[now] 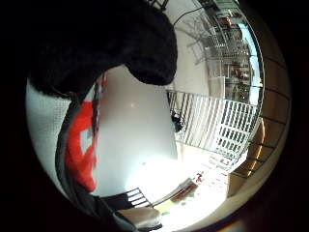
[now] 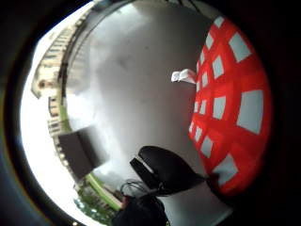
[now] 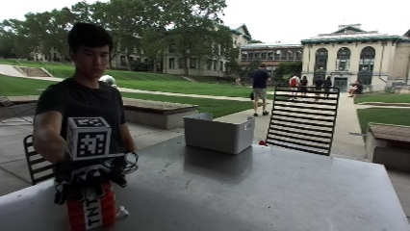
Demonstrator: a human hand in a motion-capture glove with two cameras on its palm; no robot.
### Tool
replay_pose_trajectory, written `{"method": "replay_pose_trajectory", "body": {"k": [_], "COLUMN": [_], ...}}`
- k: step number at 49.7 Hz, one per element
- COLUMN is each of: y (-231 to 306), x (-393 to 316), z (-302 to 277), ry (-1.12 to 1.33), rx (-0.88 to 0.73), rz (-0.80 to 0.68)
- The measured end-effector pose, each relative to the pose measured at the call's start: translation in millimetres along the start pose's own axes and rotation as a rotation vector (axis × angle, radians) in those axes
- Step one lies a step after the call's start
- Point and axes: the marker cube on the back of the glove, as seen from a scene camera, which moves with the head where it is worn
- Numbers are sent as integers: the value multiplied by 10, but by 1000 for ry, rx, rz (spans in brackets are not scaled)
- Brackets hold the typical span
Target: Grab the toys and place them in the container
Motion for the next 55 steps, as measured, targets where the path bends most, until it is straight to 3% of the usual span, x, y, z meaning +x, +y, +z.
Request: {"method": "replay_pose_trajectory", "body": {"k": [24, 35, 46, 55], "y": [-8, -37, -51, -82], "x": [113, 91, 114, 73], "z": [536, 531, 488, 433], "ry": [-17, 20, -52, -86], "rx": [-117, -55, 107, 125], "rz": [-4, 19, 48, 86]}}
